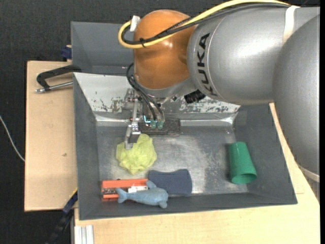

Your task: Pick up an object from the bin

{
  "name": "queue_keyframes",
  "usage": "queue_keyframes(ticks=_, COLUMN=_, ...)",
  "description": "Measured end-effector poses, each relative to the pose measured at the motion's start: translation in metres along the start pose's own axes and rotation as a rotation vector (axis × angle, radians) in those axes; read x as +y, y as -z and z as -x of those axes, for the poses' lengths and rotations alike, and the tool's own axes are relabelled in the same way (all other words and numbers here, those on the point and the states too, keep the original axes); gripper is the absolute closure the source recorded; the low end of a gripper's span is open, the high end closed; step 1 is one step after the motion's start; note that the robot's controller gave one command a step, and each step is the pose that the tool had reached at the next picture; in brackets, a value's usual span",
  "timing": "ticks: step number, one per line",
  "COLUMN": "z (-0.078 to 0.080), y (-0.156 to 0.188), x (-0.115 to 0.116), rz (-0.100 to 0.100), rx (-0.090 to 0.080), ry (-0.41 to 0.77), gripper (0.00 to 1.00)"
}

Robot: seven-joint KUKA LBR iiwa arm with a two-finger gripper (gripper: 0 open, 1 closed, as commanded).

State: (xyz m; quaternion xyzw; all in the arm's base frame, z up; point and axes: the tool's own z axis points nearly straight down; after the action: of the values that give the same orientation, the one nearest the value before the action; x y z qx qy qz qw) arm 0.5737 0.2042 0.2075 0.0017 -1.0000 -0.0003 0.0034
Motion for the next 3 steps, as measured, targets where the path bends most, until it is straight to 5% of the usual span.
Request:
queue_keyframes(ticks=1, z=0.002, y=0.005, x=-0.001, rz=0.002, rx=-0.009, ry=-0.002, gripper=0.00)
queue_keyframes(ticks=2, z=-0.003, y=-0.135, x=-0.004, rz=0.006, rx=-0.012, ry=-0.333, gripper=1.00)
queue_keyframes(ticks=3, z=-0.003, y=-0.133, x=-0.003, rz=0.006, rx=-0.013, ry=-0.331, gripper=1.00)
